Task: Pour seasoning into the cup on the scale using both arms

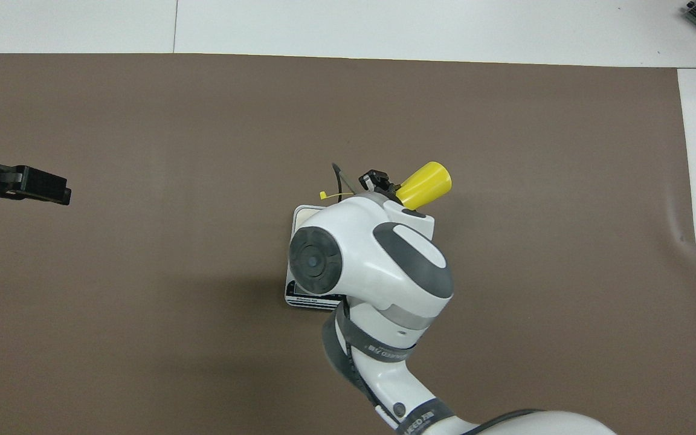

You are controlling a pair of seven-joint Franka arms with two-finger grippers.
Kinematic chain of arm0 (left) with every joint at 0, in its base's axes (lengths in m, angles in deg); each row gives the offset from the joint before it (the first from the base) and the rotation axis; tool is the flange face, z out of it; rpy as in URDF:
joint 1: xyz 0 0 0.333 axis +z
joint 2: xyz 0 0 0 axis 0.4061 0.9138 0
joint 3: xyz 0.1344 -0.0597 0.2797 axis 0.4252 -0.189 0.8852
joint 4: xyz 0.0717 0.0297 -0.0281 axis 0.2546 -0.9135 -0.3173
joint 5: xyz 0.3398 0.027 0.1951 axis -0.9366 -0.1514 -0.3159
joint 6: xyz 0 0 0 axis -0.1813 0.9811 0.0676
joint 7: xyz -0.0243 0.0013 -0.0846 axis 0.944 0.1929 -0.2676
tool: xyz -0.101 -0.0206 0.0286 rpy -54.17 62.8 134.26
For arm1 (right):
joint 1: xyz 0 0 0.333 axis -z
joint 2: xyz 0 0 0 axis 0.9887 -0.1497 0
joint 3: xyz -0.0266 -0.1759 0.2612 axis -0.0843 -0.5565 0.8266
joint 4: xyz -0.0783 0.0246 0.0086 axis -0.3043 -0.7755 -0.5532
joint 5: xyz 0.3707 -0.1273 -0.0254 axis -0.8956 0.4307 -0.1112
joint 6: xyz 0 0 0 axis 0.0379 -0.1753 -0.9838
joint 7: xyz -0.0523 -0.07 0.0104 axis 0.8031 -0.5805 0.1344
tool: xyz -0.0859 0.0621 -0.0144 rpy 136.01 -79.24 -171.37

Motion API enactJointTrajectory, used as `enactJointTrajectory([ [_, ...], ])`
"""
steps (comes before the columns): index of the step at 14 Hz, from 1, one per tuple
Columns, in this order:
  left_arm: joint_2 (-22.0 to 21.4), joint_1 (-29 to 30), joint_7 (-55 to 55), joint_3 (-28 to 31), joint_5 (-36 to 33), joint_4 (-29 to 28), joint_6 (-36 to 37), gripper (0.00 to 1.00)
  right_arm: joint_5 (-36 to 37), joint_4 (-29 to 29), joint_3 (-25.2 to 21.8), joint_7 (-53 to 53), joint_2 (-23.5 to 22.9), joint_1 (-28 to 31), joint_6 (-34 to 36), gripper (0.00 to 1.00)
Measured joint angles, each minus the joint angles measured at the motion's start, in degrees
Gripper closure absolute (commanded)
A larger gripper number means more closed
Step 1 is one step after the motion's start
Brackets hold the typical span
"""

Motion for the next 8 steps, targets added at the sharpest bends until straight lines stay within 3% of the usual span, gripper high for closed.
enactJointTrajectory([
  [8,0.0,0.0,-0.01,-0.15,0.0,-0.14,0.0,0.0,7.41,-3.13,-0.28,0.0,-1.07,-0.18,3.11,1.0],
])
